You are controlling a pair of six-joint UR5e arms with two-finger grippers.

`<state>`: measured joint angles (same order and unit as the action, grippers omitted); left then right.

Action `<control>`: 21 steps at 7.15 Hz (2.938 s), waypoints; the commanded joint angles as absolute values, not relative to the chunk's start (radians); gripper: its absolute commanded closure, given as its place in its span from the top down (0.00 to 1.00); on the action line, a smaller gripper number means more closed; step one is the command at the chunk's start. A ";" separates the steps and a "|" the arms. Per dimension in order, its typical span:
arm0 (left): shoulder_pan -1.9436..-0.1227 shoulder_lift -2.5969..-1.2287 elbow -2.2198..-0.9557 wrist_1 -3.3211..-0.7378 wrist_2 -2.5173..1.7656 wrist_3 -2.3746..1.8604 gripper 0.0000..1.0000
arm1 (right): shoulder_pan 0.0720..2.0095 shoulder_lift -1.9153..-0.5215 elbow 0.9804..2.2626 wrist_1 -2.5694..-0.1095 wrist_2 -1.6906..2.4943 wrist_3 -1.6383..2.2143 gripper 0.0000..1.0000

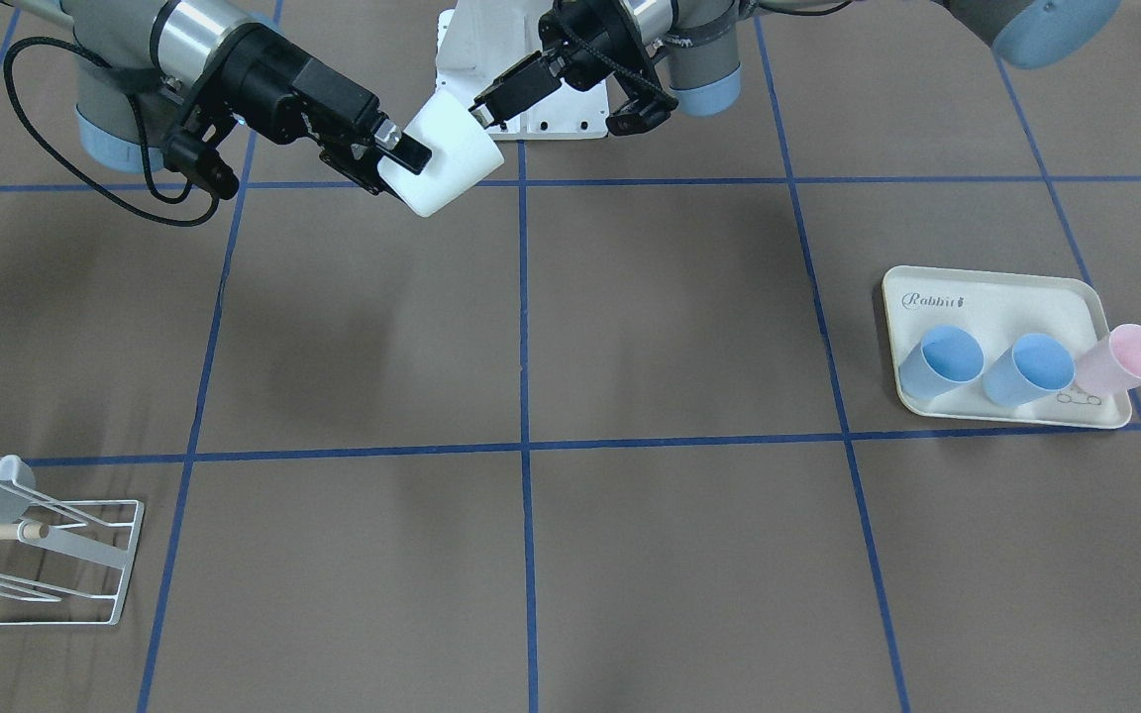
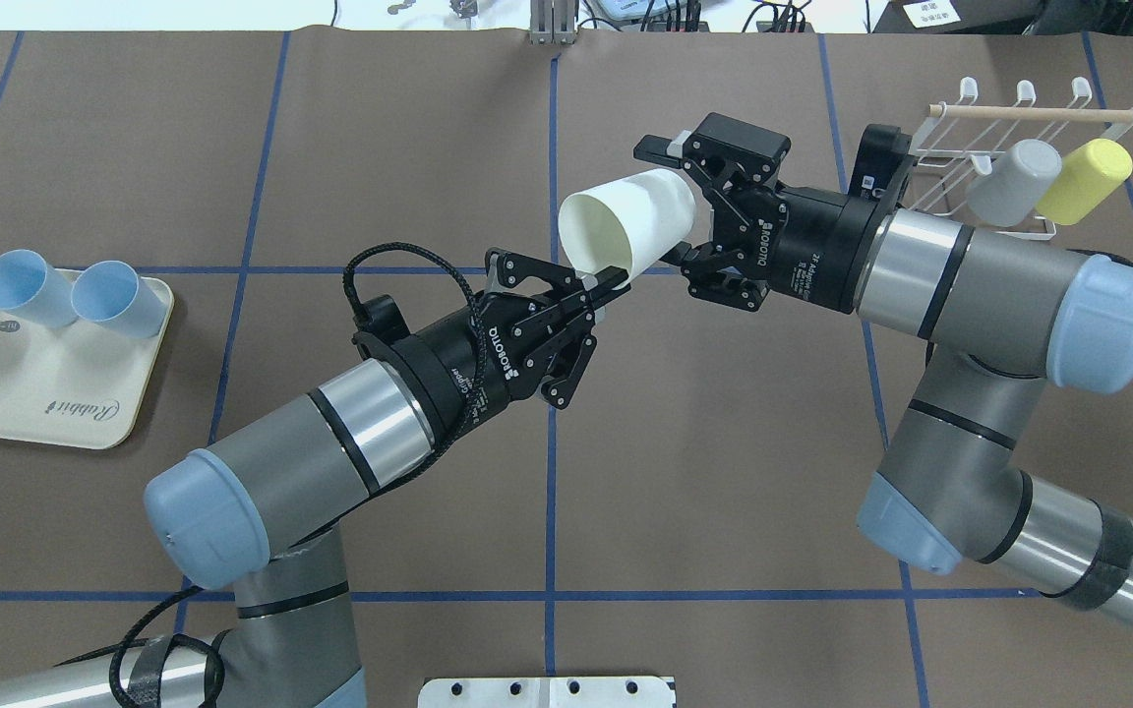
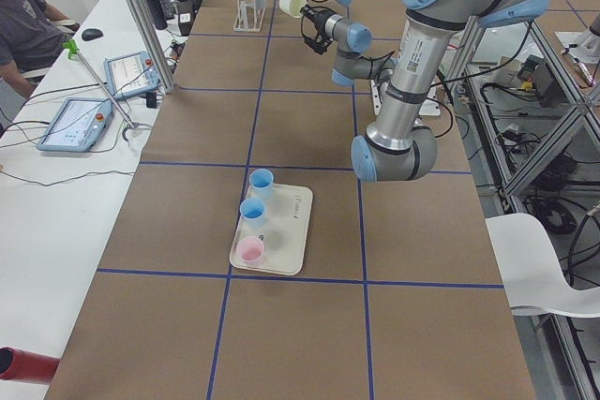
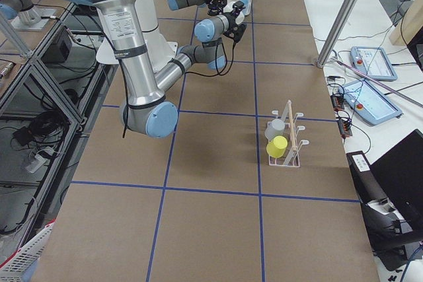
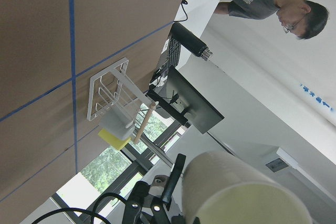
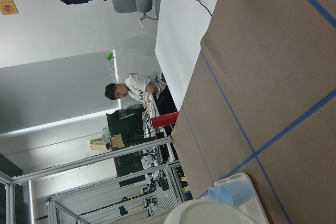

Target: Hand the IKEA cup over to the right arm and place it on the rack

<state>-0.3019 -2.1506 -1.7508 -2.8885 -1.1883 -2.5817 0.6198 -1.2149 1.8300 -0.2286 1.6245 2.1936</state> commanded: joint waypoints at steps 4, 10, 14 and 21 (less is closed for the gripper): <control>-0.298 -2.167 -1.740 -2.888 -1.187 -2.582 0.02 | 0.617 -1.215 1.829 -0.229 1.624 2.194 0.15; -0.310 -2.158 -1.750 -2.895 -1.189 -2.474 1.00 | 0.675 -1.219 1.813 -0.227 1.626 2.145 0.00; -0.324 -2.117 -1.761 -2.847 -1.201 -2.130 1.00 | 0.805 -1.287 1.801 -0.360 1.602 1.784 0.00; -0.485 -2.062 -2.040 -1.961 -1.388 -1.857 1.00 | 0.776 -1.363 1.879 -1.001 0.953 1.283 0.00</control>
